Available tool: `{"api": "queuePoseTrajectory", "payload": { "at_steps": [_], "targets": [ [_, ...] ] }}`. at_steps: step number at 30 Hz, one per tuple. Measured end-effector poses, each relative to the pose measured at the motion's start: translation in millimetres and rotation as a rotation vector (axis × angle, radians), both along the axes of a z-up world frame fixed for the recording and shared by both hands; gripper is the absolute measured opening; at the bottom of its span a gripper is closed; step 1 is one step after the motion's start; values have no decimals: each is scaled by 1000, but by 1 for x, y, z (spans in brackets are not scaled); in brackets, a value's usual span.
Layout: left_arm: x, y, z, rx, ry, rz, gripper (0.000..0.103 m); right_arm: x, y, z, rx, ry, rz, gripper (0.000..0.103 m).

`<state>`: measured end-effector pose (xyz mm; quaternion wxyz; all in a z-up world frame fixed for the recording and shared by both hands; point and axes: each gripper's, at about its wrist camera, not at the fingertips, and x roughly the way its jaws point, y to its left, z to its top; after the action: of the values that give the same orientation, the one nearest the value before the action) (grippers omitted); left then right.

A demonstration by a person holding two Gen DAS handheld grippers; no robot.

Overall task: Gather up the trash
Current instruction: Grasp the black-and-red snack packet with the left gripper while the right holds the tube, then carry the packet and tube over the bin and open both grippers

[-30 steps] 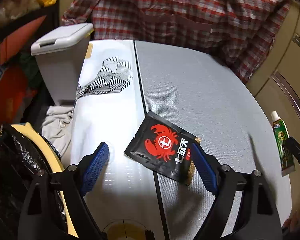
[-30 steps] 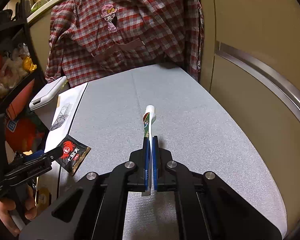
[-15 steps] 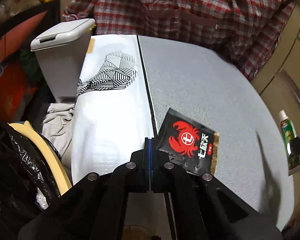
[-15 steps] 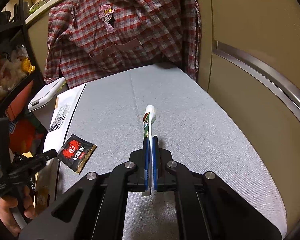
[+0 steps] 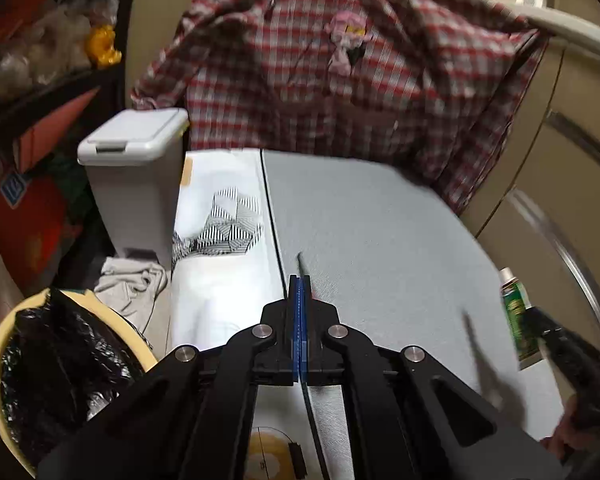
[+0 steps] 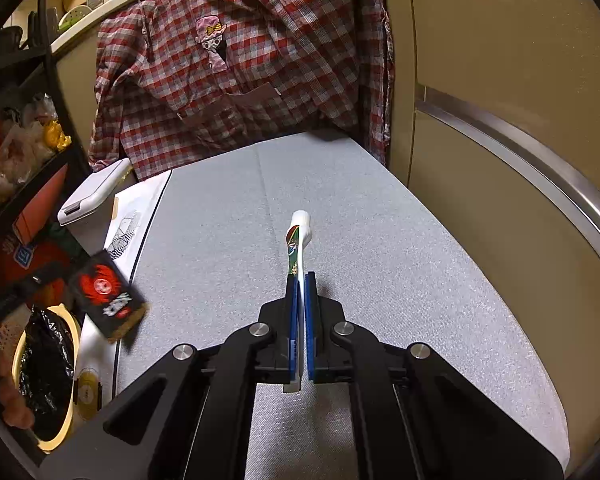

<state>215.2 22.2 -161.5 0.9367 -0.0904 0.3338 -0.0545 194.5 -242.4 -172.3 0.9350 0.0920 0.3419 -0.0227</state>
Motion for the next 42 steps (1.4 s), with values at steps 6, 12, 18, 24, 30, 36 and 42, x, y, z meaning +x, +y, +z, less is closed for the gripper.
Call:
{"api": "queuePoseTrajectory", "payload": {
  "at_steps": [6, 12, 18, 24, 30, 36, 42],
  "targets": [
    [-20, 3, 28, 29, -63, 0, 0, -5, 9, 7, -8, -17, 29, 4],
    [-35, 16, 43, 47, -81, 16, 0, -15, 26, 22, -32, -39, 68, 4],
    [-36, 43, 20, -39, 13, 3, 0, -24, 33, 23, -10, -27, 80, 4],
    [-32, 54, -11, -22, 129, 3, 28, -25, 42, 18, -19, -15, 102, 4],
    [-34, 44, -39, 89, 191, -7, 63, -20, 44, 17, -14, -11, 111, 4],
    [-26, 36, -65, 144, 257, -24, 57, -22, 48, 20, -17, -29, 128, 4],
    [-15, 36, -84, 139, 321, -27, 44, -21, 42, 19, -5, -27, 116, 4]
  ]
}}
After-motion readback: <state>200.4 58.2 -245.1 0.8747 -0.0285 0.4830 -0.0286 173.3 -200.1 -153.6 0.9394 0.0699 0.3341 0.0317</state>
